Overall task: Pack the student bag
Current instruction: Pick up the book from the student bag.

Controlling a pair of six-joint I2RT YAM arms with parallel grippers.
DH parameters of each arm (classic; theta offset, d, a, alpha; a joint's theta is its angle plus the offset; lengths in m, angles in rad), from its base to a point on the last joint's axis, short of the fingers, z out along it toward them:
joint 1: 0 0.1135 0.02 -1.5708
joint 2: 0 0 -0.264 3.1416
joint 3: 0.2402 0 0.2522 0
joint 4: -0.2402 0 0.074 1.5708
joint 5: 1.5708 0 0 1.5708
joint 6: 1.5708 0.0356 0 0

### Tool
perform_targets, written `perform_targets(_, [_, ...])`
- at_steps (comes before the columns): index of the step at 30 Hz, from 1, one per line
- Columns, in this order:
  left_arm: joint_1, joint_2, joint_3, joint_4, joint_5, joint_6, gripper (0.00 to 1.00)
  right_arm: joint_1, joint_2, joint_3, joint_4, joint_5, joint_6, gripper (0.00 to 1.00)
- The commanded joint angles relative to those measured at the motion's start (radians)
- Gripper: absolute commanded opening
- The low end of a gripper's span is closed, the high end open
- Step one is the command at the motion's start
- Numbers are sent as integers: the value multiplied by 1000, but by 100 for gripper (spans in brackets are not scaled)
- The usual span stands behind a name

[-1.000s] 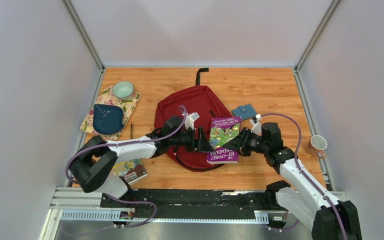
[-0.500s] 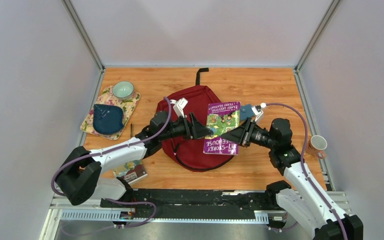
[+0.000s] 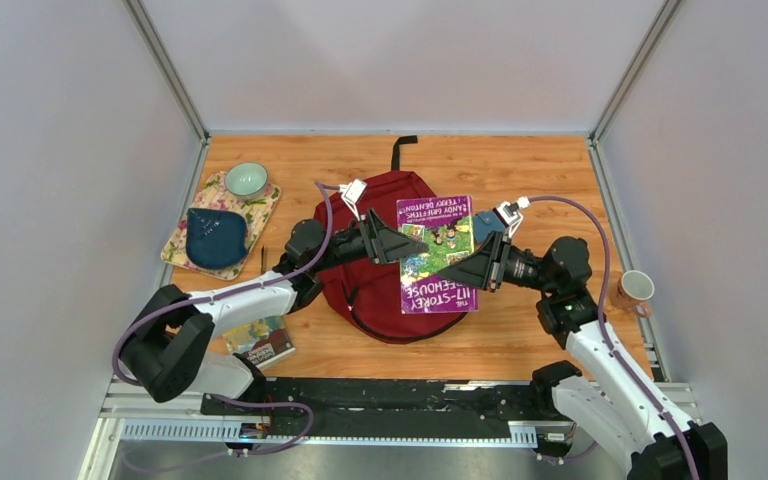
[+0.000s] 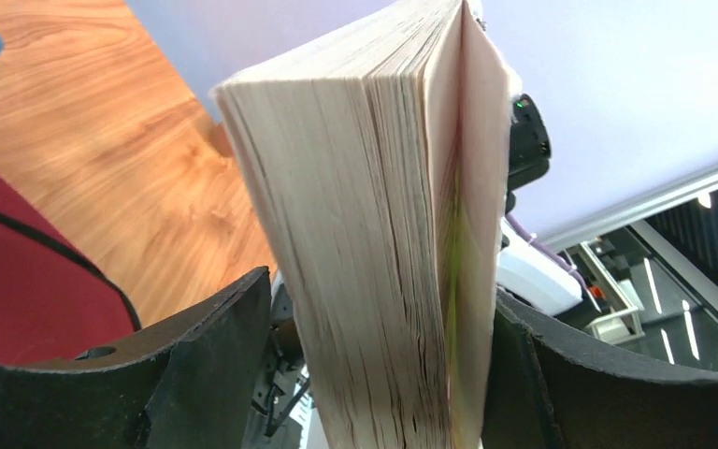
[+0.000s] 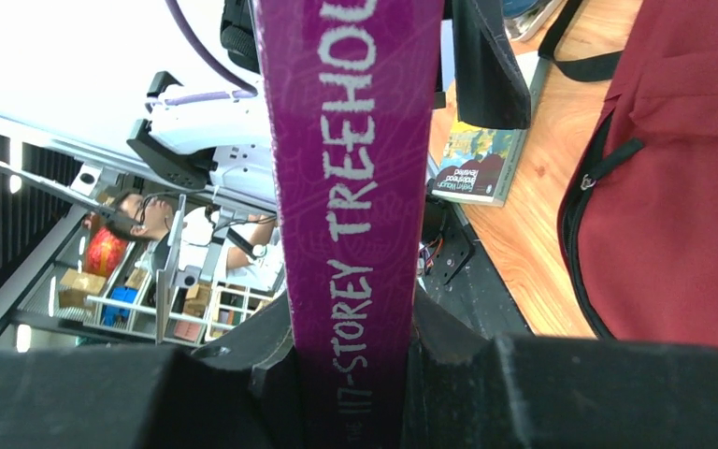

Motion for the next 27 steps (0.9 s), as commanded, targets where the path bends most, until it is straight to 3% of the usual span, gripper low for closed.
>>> perform_targets(1, [6, 16, 2, 167, 55, -55, 80, 14, 22, 73, 163, -72, 24, 0])
perform_targets(7, [6, 20, 10, 221, 107, -76, 77, 20, 68, 98, 111, -116, -40, 0])
perform_targets(10, [9, 16, 6, 217, 117, -73, 53, 15, 78, 136, -10, -107, -137, 0])
perform_targets(11, [9, 13, -1, 211, 118, -72, 37, 20, 84, 150, -97, -104, -166, 0])
perform_targets(13, [12, 2, -10, 185, 114, -55, 17, 18, 91, 193, -189, -86, -262, 0])
perform_targets(14, [14, -4, -19, 166, 109, -46, 1, 17, 100, 207, -293, -40, -298, 3])
perform_targets(15, [15, -12, -25, 122, 101, -34, 0, 17, 101, 233, -353, -6, -353, 7])
perform_targets(18, [18, -64, -50, 15, 37, 29, 0, 17, 100, 247, -472, 133, -385, 36])
perform_targets(19, [18, -102, -57, -16, -21, 64, 0, 17, 92, 238, -483, 166, -381, 63])
perform_targets(20, [18, -124, -82, -44, -61, 81, 0, 17, 85, 233, -509, 236, -375, 71])
perform_targets(21, [20, -150, -99, -73, -105, 97, 0, 17, 59, 225, -516, 269, -367, 86])
perform_targets(27, [18, -332, -232, -52, -400, 146, 0, 17, -58, 101, -501, 433, -260, 89])
